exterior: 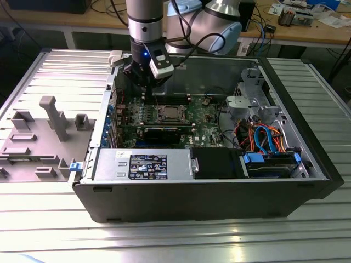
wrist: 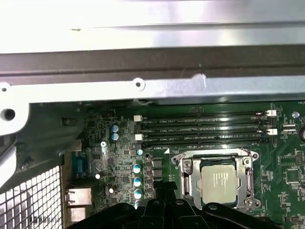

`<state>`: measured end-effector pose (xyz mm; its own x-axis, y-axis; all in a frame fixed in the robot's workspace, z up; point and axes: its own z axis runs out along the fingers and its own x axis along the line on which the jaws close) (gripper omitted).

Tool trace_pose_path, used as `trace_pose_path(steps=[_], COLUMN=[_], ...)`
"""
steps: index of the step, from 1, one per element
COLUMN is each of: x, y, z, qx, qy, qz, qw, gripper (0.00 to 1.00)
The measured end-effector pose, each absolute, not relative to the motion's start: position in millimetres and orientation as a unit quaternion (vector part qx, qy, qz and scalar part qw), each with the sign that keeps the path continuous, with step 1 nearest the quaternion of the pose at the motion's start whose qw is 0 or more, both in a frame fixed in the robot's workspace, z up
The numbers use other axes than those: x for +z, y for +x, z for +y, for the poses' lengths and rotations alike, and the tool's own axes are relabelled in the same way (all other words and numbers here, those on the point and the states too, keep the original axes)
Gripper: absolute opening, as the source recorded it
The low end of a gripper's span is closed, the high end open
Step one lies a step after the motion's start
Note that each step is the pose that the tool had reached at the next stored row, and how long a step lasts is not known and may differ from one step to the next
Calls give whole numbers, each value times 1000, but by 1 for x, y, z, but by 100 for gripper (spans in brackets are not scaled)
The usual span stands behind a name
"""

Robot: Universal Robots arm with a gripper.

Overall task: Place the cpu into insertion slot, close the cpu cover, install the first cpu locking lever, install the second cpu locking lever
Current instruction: 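Install the first cpu locking lever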

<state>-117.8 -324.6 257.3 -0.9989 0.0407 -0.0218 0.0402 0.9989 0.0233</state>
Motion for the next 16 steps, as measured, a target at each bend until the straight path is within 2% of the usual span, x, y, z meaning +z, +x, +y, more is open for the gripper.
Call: trace_pose_path(steps=[16], x=[257], y=[-116], z=[-309], qx=[12], qy=[7], qz=[1000], qw=[11], gripper=[11])
